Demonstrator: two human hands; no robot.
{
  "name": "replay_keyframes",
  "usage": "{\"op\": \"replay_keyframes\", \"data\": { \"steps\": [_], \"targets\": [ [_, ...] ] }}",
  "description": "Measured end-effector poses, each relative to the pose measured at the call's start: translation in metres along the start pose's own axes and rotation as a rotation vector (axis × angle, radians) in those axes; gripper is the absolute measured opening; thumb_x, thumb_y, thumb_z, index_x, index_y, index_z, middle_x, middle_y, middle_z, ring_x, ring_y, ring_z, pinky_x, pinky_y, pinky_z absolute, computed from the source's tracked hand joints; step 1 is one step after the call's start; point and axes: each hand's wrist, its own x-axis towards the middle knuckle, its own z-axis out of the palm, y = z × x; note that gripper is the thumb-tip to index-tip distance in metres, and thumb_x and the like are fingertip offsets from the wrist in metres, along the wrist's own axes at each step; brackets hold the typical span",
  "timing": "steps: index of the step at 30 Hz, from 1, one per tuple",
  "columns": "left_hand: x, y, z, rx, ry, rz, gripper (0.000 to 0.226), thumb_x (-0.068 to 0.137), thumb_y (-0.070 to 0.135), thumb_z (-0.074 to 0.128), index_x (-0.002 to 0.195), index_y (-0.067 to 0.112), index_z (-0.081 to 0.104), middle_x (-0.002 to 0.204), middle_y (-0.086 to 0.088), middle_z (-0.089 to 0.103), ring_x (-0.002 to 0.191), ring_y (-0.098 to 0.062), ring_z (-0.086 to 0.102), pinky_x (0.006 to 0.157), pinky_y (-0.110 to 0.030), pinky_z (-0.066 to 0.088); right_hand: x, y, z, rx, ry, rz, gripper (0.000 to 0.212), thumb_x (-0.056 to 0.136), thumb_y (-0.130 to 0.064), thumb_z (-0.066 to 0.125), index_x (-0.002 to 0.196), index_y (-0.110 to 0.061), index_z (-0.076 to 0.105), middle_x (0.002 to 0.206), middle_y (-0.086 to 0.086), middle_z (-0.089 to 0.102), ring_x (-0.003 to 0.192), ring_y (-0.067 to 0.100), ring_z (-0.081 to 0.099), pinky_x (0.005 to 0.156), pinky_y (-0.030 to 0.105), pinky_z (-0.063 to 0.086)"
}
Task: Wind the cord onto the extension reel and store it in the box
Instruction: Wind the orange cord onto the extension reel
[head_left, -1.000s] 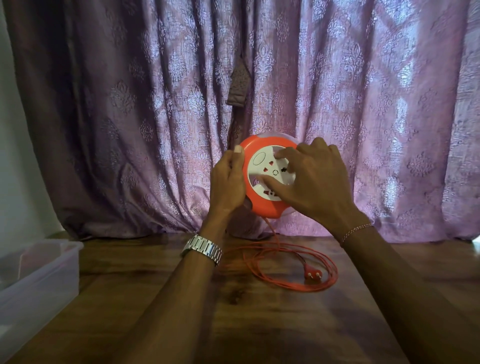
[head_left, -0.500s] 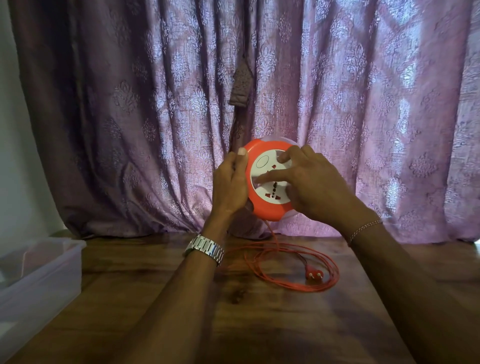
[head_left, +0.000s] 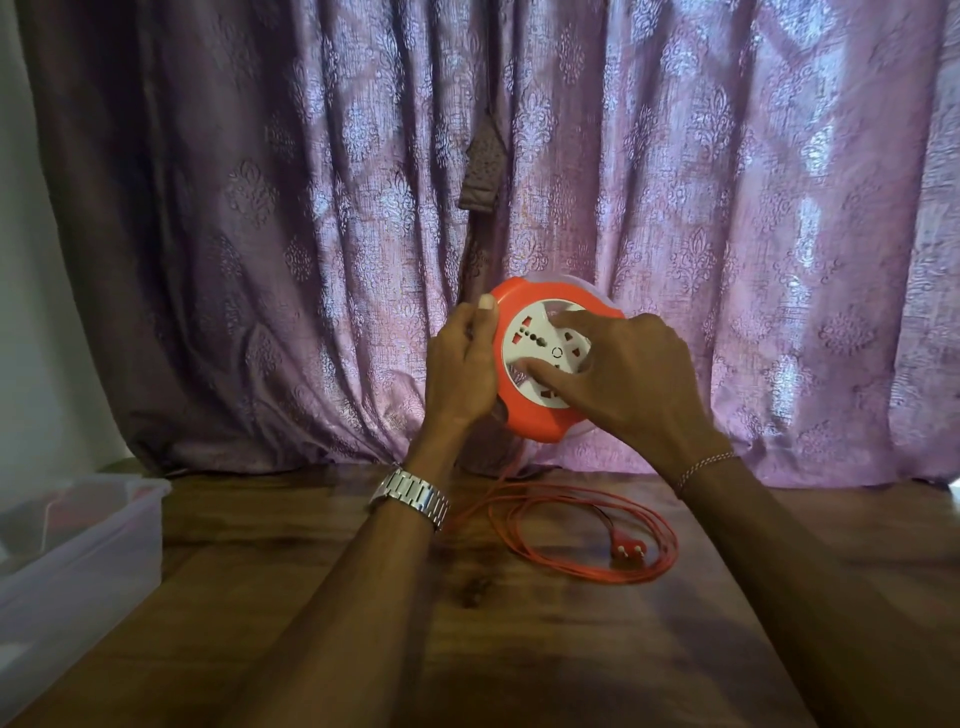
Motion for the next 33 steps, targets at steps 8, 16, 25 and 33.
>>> {"op": "replay_keyframes", "data": {
  "steps": [8, 16, 25, 33],
  "targets": [
    [0.004, 0.001, -0.003, -0.011, 0.051, 0.009, 0.05, 0.097, 0.062, 0.039, 0.077, 0.02, 0.057, 0.072, 0.0, 0.063, 0.072, -0.023, 0.059, 0.073, -0.049, 0.052, 0.011, 0.014, -0.01, 0.047, -0.303, -0.344, 0.038, 0.084, -0.014, 0.065, 0.115, -0.036, 0.066, 0.13, 0.004, 0.054, 0.11, 0.028, 0.047, 0.083, 0.043, 0.049],
    [0.003, 0.0, -0.003, -0.011, 0.026, -0.004, 0.055, 0.099, 0.061, 0.039, 0.087, 0.012, 0.062, 0.077, -0.002, 0.069, 0.074, -0.023, 0.068, 0.072, -0.046, 0.056, 0.005, -0.003, -0.017, -0.046, -0.4, -0.312, 0.063, 0.067, -0.008, 0.079, 0.116, -0.045, 0.064, 0.139, 0.009, 0.046, 0.124, 0.033, 0.045, 0.089, 0.046, 0.044],
    [0.002, 0.002, -0.003, 0.004, 0.011, 0.043, 0.069, 0.09, 0.075, 0.036, 0.089, 0.01, 0.062, 0.081, -0.014, 0.071, 0.08, -0.036, 0.071, 0.075, -0.058, 0.058, 0.0, -0.004, -0.006, -0.02, -0.238, -0.172, 0.048, 0.071, -0.035, 0.055, 0.115, -0.054, 0.061, 0.114, 0.01, 0.057, 0.096, 0.033, 0.062, 0.074, 0.04, 0.049],
    [0.0, 0.008, -0.004, -0.008, 0.043, 0.048, 0.068, 0.088, 0.073, 0.035, 0.083, 0.01, 0.059, 0.079, -0.014, 0.069, 0.08, -0.036, 0.067, 0.075, -0.057, 0.054, -0.001, -0.007, -0.002, 0.061, -0.038, 0.118, 0.071, 0.066, -0.084, 0.05, 0.121, -0.04, 0.06, 0.088, -0.001, 0.075, 0.086, 0.031, 0.067, 0.07, 0.039, 0.055]
  ]
}}
